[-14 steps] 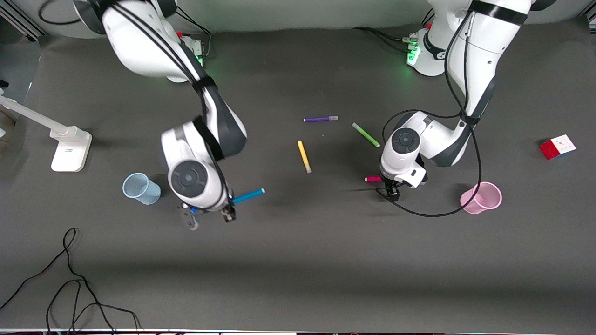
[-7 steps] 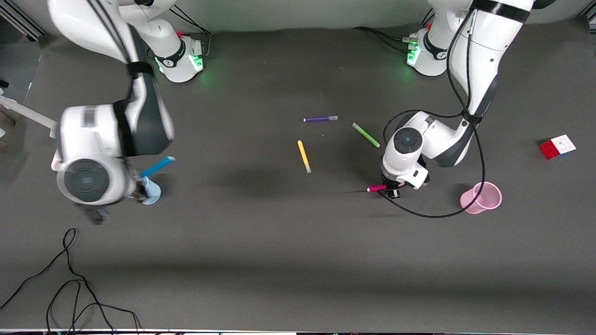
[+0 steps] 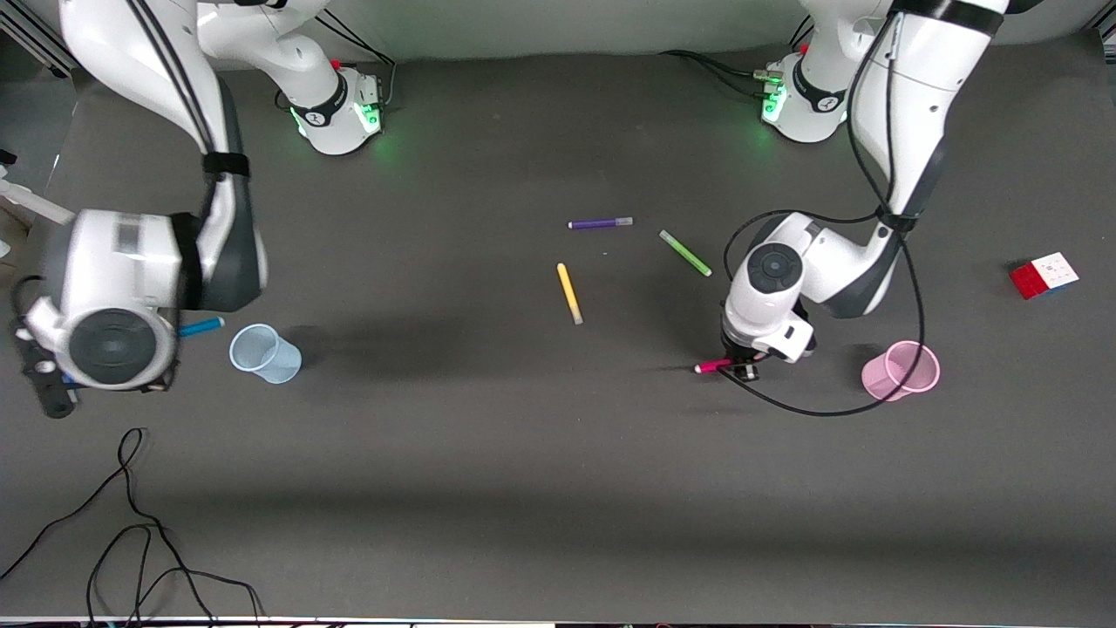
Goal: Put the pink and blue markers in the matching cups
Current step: 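Carry the blue marker into the blue cup while the left gripper lifts the pink marker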
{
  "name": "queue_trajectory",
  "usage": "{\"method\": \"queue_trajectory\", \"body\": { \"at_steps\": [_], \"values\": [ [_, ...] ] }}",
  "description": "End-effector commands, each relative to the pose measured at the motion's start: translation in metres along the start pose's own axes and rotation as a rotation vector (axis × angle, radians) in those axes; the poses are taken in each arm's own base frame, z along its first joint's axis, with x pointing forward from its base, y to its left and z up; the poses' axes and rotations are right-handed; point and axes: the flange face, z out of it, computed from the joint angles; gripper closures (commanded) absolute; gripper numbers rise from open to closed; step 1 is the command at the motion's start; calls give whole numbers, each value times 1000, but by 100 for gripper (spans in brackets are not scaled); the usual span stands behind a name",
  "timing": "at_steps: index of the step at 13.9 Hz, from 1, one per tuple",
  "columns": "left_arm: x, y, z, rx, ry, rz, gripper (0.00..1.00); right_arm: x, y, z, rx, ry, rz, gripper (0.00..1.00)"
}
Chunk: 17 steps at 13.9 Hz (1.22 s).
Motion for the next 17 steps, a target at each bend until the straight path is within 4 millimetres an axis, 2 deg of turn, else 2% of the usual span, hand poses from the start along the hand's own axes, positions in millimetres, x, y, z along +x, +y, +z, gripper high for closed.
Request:
{"method": "queue_trajectory", "body": {
  "at_steps": [1, 3, 6, 8, 10, 11, 14, 16, 17],
  "values": [
    [15, 27, -49, -8, 31, 4, 100, -47, 3, 33, 28, 128, 168, 100],
    [17, 44, -87, 39, 2, 37, 100, -59, -3, 45, 22, 173, 220, 100],
    [41, 80, -145, 137, -21, 132, 100, -83, -7, 62, -11, 205, 209, 100],
    [69, 94, -171, 184, -36, 224, 100, -90, -12, 70, -8, 219, 220, 100],
    [102, 100, -193, 210, -57, 351, 100, -100, -18, 81, -17, 237, 223, 100],
    [115, 99, -199, 238, -58, 434, 100, -101, -21, 84, -12, 238, 221, 100],
    [175, 110, -214, 293, -118, 693, 100, -106, -25, 92, -13, 242, 215, 99],
    [207, 113, -218, 353, -175, 903, 100, -108, -28, 95, -12, 242, 218, 70],
    [224, 115, -218, 371, -209, 998, 100, -106, -27, 92, -7, 236, 220, 40]
  ]
}}
